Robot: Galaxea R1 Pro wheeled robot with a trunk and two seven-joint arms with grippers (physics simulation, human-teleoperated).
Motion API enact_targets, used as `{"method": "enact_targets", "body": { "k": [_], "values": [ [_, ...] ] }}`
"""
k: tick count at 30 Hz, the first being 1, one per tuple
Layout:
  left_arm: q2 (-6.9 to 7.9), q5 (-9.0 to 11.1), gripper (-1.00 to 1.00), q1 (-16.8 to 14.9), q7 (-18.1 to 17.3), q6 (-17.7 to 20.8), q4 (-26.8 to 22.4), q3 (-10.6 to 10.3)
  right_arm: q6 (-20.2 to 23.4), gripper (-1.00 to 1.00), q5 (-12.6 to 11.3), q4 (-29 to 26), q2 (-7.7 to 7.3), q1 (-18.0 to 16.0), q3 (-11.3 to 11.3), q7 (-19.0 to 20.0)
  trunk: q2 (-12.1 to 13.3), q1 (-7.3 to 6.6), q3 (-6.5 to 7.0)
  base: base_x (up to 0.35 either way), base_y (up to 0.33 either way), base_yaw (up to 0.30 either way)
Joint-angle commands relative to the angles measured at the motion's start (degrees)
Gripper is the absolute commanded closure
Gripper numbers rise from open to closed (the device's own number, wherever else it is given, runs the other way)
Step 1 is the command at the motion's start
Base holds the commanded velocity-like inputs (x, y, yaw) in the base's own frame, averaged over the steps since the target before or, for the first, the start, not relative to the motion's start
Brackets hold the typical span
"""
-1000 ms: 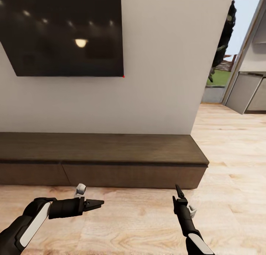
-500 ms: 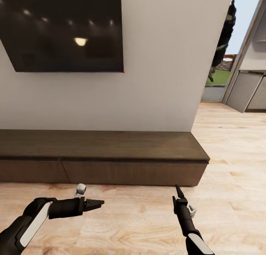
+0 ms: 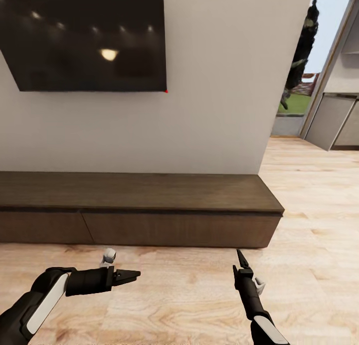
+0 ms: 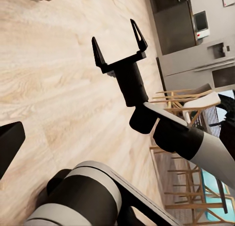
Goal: Place each of the two pumpkins and all three candles from the living room inside a cabinet in the living room (use any cabinet), then make sure every cabinet is closed, and position the cauldron so it is next to a table in the living room.
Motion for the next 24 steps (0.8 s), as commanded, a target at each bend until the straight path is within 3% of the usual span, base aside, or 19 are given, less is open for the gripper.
{"method": "enact_targets", "body": {
  "k": [1,7,14,17,24],
  "values": [
    [0.05,0.17,-1.0,-0.04,-0.07,0.26,0.01,-0.08,0.07,-1.0,-0.04,0.03,0.04,-0.03,-0.17,0.19,-0.44,0.21,-0.23,0.0,0.0,0.0],
    [0.05,0.17,-1.0,-0.04,-0.07,0.26,0.01,-0.1,0.07,-1.0,-0.04,0.03,0.04,-0.03,-0.17,0.19,-2.84,1.53,-1.31,0.0,0.0,0.0],
    [0.12,0.24,-1.0,-0.04,-0.23,0.26,0.01,-0.06,0.07,-1.0,-0.04,0.03,0.04,-0.03,-0.15,0.19,-2.84,1.53,-1.31,0.0,0.0,0.0],
    [0.24,0.16,-1.0,-0.04,-2.36,0.26,0.06,-0.05,0.07,-1.0,-0.04,0.03,0.04,-0.03,-0.17,0.19,-2.84,1.53,-1.31,0.009,0.0,0.0],
    [0.3,0.09,-1.0,-0.04,-4.52,0.19,0.09,-0.21,0.07,-1.0,-0.04,0.03,0.12,-0.03,-0.15,0.19,-2.84,1.53,-1.31,0.226,0.0,0.0]
  ]
}}
